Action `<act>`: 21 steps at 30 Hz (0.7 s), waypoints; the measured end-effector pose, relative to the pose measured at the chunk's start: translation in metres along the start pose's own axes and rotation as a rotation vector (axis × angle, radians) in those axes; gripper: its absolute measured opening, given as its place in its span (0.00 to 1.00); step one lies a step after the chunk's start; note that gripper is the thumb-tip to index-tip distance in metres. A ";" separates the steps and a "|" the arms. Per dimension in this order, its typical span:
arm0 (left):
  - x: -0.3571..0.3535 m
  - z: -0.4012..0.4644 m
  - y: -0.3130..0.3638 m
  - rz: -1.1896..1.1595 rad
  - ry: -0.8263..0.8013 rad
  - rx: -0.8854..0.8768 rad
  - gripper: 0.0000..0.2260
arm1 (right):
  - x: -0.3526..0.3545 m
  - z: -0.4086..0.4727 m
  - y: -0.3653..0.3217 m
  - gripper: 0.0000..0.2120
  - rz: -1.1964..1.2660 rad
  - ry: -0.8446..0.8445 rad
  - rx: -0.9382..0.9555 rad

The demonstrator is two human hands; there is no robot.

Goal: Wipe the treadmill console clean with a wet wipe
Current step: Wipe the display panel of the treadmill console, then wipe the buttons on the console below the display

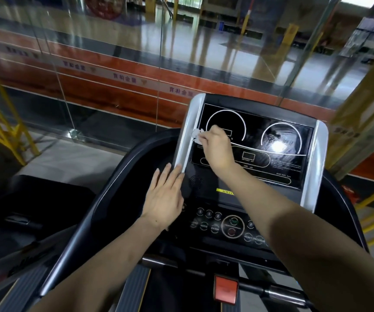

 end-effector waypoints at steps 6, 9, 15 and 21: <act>-0.012 -0.017 -0.011 -0.007 -0.071 -0.033 0.28 | -0.023 -0.061 0.005 0.07 -0.114 -0.001 0.093; -0.015 -0.025 -0.012 -0.018 -0.100 -0.045 0.28 | -0.027 -0.060 0.008 0.09 -0.085 -0.041 0.034; -0.012 -0.038 -0.014 -0.133 -0.076 -0.063 0.26 | -0.005 -0.094 0.018 0.07 0.036 0.037 -0.064; -0.033 -0.070 -0.006 -0.242 -0.074 -0.050 0.25 | -0.004 -0.224 0.079 0.07 0.209 0.260 -0.356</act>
Point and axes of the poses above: each hand's wrist, its own z-axis towards the middle knuckle, its own x-axis out of the back of the hand, y = z × x, the point moved 6 cm from there along z, towards the middle knuckle, and after that the axes turned 8 degrees about -x, right-handed, at the moved point
